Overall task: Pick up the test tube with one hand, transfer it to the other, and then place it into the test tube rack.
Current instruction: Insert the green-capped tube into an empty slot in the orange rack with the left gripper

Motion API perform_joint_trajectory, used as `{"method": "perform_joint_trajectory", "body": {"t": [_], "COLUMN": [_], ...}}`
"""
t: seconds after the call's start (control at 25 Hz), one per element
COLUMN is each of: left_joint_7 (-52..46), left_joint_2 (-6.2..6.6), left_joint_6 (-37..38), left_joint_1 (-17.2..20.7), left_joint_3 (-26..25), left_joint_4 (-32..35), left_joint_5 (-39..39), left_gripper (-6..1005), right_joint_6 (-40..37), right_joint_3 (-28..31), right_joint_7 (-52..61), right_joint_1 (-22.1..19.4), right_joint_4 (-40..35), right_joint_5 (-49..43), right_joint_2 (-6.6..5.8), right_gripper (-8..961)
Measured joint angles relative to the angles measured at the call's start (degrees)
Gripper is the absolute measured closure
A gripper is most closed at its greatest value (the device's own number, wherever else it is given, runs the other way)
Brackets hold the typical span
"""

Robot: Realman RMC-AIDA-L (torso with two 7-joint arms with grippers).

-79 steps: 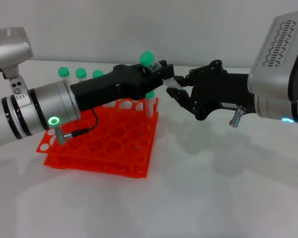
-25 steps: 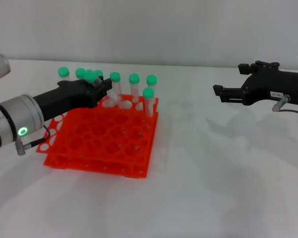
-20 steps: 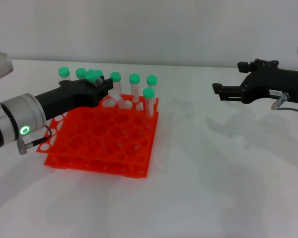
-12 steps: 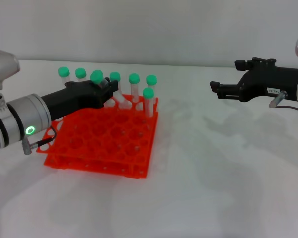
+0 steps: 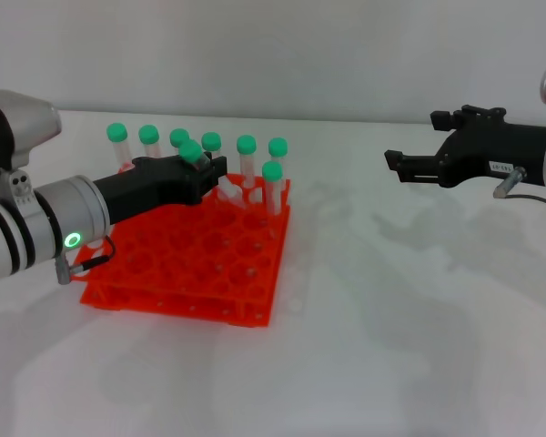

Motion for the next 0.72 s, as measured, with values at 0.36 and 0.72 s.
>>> {"method": "perform_joint_trajectory", "body": {"t": [0.36, 0.72], "left_joint_7": [0.00, 0.67], "left_joint_2": [0.08, 0.09], "left_joint_6": [-2.42, -2.43], "left_joint_1": [-3.59, -5.63], "left_joint_3": [0.29, 0.30], "left_joint_4": [-4.54, -5.89], "left_joint_5": [1.48, 3.30], "left_gripper": [730, 724], "right_joint_6": [-0.60, -0.85], "right_joint_3": [0.07, -0.07], "right_joint_7": [0.00, 0.00], "right_joint_1": [0.21, 2.18], "right_joint_4": [0.46, 3.44], "right_joint_5": [-0.06, -0.15], "right_joint_2": [0.02, 0.09], "right_gripper": [96, 96]}}
